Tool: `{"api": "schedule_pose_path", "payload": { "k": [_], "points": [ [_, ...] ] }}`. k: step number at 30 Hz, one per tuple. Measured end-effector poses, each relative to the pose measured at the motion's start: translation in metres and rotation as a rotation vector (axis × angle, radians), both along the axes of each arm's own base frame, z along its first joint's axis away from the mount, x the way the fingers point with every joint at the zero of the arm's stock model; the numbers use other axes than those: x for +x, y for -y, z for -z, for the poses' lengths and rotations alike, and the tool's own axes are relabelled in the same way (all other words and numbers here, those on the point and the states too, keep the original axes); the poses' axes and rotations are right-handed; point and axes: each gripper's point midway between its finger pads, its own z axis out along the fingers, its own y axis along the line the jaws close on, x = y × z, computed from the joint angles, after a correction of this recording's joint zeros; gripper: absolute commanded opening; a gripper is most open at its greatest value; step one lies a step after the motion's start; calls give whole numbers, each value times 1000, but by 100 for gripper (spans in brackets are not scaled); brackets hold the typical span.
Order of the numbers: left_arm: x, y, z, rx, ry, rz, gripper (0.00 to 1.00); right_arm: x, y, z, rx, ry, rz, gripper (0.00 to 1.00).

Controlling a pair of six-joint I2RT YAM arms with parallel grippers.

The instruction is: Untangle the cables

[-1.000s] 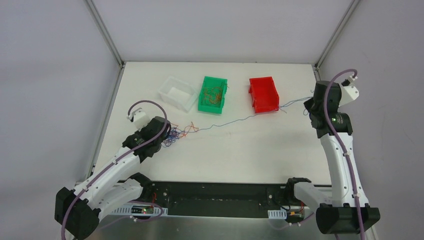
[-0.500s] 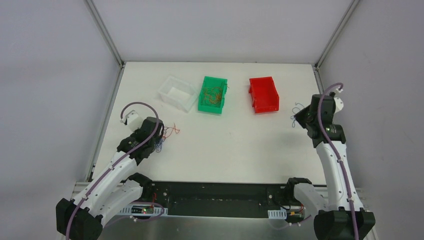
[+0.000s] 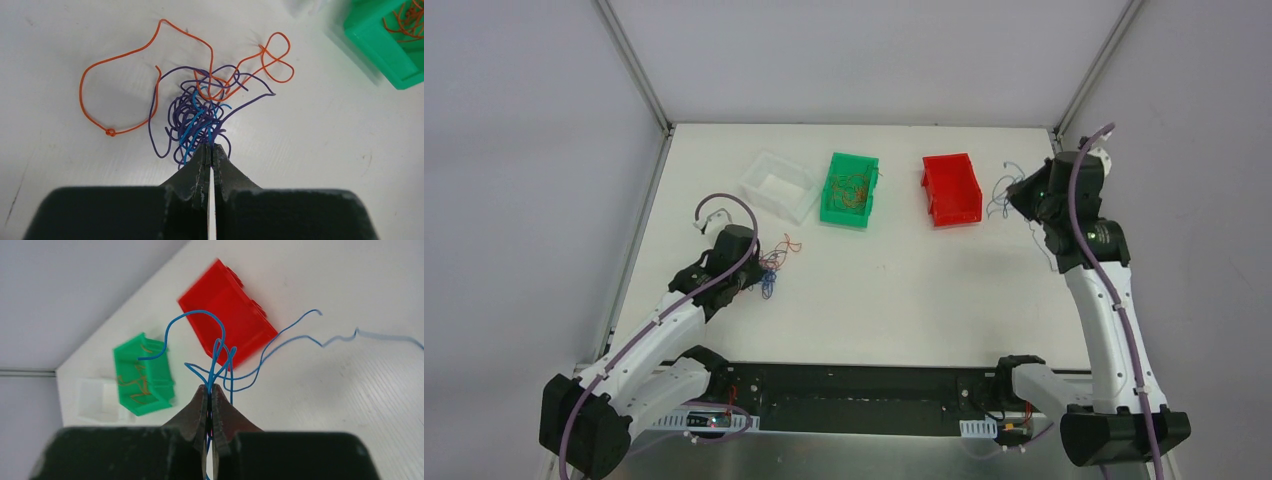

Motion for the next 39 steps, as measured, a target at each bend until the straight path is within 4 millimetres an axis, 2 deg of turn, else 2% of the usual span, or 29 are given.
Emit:
{"api": "schedule_pose_path", "payload": {
  "k": [3,6,9,14,19,27,31,35,39],
  "points": [
    [2,10,-4,-19,12,40,0,18,-2,-60,10,124,-4,0],
    [3,13,-7,-27,24,54,0,29,-3,-108,12,213,-9,0],
    [3,14,-10,-35,35,59,0,40,-5,-147,12,276,-18,0],
    [3,16,-12,-45,42,66,0,61,-12,-192,26,336,-46,0],
    [4,17,-12,-49,42,70,0,80,-19,-212,40,359,-74,0],
    [2,21,-10,-61,30,85,0,112,-41,-203,99,350,-160,0],
    [1,23,-10,-65,28,95,0,133,-46,-208,107,366,-178,0],
    [1,23,-10,-66,27,96,0,147,-48,-229,108,424,-181,0],
    [1,24,-8,-64,19,97,0,146,-42,-259,110,513,-165,0]
  ]
}}
